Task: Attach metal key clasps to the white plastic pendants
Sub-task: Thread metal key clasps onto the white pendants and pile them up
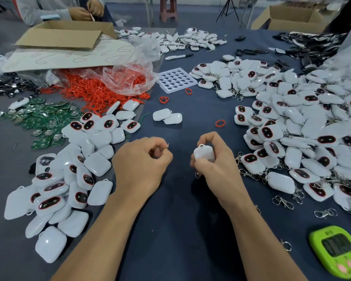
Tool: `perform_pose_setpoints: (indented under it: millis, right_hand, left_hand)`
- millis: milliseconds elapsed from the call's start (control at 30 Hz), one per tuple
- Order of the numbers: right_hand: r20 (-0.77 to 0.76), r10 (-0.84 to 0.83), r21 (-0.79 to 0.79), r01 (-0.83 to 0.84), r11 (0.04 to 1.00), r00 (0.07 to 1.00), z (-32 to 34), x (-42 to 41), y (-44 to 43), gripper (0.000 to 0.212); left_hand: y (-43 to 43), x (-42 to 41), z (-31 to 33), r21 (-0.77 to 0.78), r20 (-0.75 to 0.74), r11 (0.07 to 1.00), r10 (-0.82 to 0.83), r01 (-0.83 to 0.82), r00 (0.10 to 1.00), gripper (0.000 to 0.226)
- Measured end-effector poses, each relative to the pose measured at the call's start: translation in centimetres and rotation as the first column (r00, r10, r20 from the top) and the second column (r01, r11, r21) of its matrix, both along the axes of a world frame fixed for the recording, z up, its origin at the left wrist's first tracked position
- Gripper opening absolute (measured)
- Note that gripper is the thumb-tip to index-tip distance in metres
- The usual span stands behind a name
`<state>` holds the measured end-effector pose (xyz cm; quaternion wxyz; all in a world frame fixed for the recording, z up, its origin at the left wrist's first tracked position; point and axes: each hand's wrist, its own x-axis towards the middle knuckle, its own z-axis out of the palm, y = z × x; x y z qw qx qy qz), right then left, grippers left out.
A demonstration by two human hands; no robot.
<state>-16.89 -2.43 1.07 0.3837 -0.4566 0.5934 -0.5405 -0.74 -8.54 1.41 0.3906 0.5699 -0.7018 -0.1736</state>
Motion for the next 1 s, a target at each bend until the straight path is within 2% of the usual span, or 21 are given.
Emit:
perform_pose_setpoints:
  millis: [100,167,267,367,500,833,1000]
  right_hand:
    - [-0.046,-0.083,-0.051,0.081,0.995,0.995,-0.4,0.1,-0.2,0.022]
    - [-0.08,-0.113,-0.067,0.108,0.992,0.99,-0.7,-0.1,-0.4,0.031]
    - [-0.139,-0.12,-0.046,0.115,0.992,0.983,-1.1,-0.1,-0.4,0.042]
    - [-0.16,-0.161,-0.028,0.159,0.987,0.974,-1.3,0.1,-0.6,0.035]
    - [-0.173,-0.152,-0.04,0.147,0.988,0.973,-1.2,0.0,-0.6,0.023]
    - [-0.254,-0.141,-0.022,0.14,0.99,0.957,-1.3,-0.1,-0.6,0.033]
    - [-0.275,-0.146,-0.016,0.147,0.989,0.95,-1.4,0.0,-0.6,0.033]
  left_hand:
    - [0.4,-0.8,-0.3,0.047,0.27,0.997,-0.075,0.065,0.96,0.003]
    - [0.6,-1.1,-0.7,0.102,0.319,0.988,-0.143,0.116,0.937,0.002]
    - [0.2,-1.0,-0.6,0.237,0.255,0.96,-0.208,0.147,0.944,0.006]
    - [-0.2,-0.8,-0.5,0.32,0.195,0.924,-0.281,0.209,0.94,0.013]
    - [-0.3,-0.7,-0.4,0.316,0.199,0.911,-0.335,0.264,0.921,0.014]
    - [-0.6,-0.3,-0.2,0.337,0.18,0.885,-0.396,0.321,0.901,0.01]
    - [-0.5,-0.3,0.1,0.341,0.18,0.877,-0.415,0.339,0.892,0.03]
